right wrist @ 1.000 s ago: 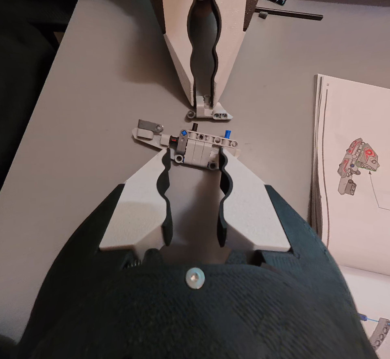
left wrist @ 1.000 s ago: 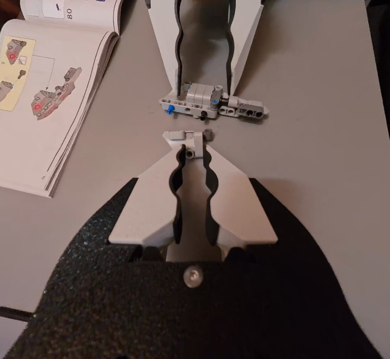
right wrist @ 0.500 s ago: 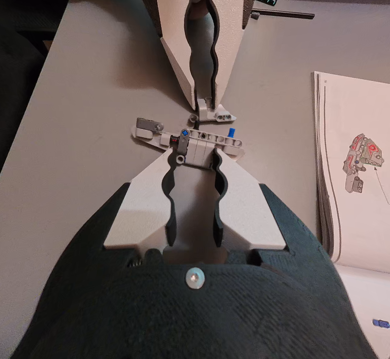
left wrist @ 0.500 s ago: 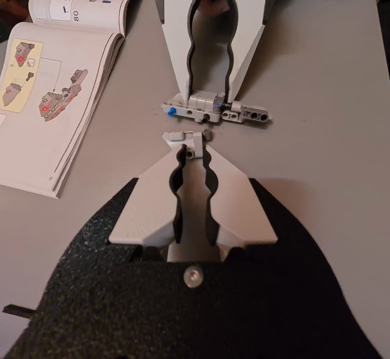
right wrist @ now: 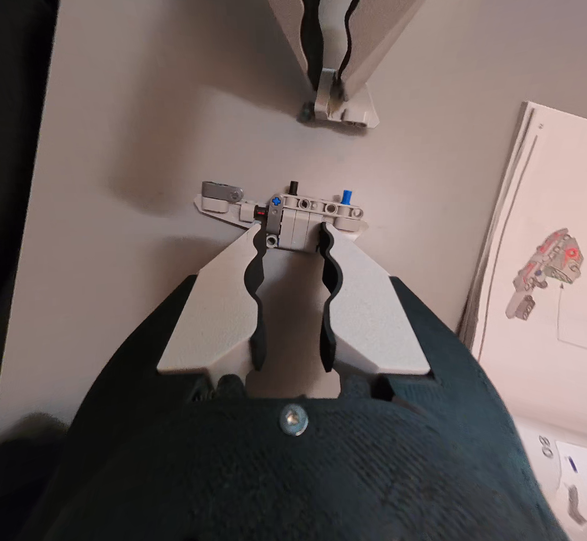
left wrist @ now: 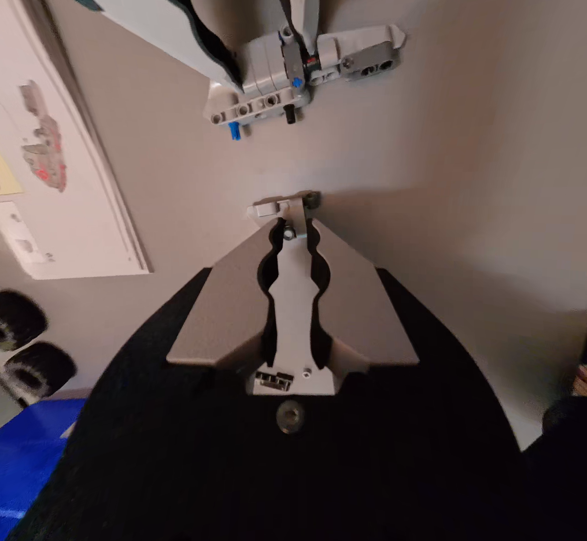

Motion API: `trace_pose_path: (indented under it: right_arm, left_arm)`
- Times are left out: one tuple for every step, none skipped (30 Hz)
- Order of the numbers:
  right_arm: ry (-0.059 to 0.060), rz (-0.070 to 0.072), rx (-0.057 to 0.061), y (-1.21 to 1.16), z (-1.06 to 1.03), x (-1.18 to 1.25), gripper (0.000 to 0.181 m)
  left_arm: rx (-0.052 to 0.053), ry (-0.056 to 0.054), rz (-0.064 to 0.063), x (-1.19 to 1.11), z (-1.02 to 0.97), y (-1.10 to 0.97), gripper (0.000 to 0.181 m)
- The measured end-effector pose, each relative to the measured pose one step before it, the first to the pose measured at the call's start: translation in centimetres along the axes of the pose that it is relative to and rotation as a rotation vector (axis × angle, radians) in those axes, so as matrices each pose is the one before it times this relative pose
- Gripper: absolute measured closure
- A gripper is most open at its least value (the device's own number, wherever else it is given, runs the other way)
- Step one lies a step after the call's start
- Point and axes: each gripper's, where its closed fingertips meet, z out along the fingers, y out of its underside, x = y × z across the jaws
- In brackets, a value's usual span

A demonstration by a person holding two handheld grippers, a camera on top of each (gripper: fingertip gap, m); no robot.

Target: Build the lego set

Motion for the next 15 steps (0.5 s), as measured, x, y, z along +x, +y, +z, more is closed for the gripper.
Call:
trace_pose_path:
  right_arm:
    - [-0.0237, -0.0022, 0.016, -0.145, 0.153, -0.205, 0.149]
    - [0.0005, -0.0121, 0.023, -0.201, 0.03, 0.05, 0.149]
    - [0.0364, -0.005, 0.0447, -0.469, -0.186, 0.477, 0.143]
    - [0.0276, 0.0086, 0.0515, -0.575, -0.442, 0.33, 0.136]
    - [0.0081, 0.0228, 0.0511, -0.527, -0.626, 0.122, 0.135]
    - [0.0087, 0.0442, 0.0603, -0.585, -0.656, 0.261, 0.136]
    - [-0.0109, 0.0641, 0.0694, -0.649, -0.581, 0.099, 0.137]
    - [-0.0165, 0.0776, 0.0658, -0.619, -0.474, 0.138, 0.139]
    - [-0.0004, 0.0843, 0.0661, -0.638, -0.401, 0.465, 0.141]
    - [-0.0241, 0.0784, 0.0724, -0.744, -0.277, 0.113, 0.142]
    - [-0.0494, 0.0723, 0.074, -0.859, -0.203, -0.312, 0.145]
    - [-0.0505, 0.0635, 0.0762, -0.994, -0.162, -0.388, 0.152]
    - [-0.0534, 0.0487, 0.0679, -0.918, -0.097, -0.541, 0.153]
    - [-0.0194, 0.0436, 0.0494, -0.683, -0.03, -0.11, 0.153]
    - [-0.0078, 0.0175, 0.0271, -0.349, 0.032, -0.001, 0.154]
  left_arm:
    - [0.0221, 0.006, 0.0016, -0.067, 0.119, -0.29, 0.17]
    - [0.0374, -0.0081, -0.0026, -0.216, -0.05, -0.468, 0.17]
    - [0.0419, 0.0013, -0.0097, -0.003, -0.218, -0.532, 0.17]
    - [0.0419, -0.0322, -0.0102, -0.425, -0.356, -0.566, 0.17]
    - [0.0329, -0.056, -0.0089, -0.683, -0.484, -0.518, 0.17]
    - [0.0228, -0.0613, 0.0015, -0.678, -0.553, -0.479, 0.17]
    - [0.0252, -0.0872, 0.0131, -0.985, -0.633, -0.617, 0.17]
    - [0.0221, -0.0768, 0.0138, -0.846, -0.615, -0.657, 0.17]
    - [0.0173, -0.0585, 0.014, -0.621, -0.545, -0.641, 0.17]
    - [0.0173, -0.0616, 0.0163, -0.667, -0.468, -0.65, 0.17]
    - [0.0148, -0.0404, 0.0227, -0.387, -0.359, -0.595, 0.17]
    - [0.0094, -0.0301, 0.0212, -0.258, -0.262, -0.498, 0.17]
    - [0.0021, -0.033, 0.0176, -0.348, -0.201, -0.32, 0.17]
    - [0.0022, -0.0159, 0.0216, -0.119, -0.137, -0.276, 0.17]
    - [0.0115, -0.0145, 0.0135, -0.11, -0.096, -0.351, 0.17]
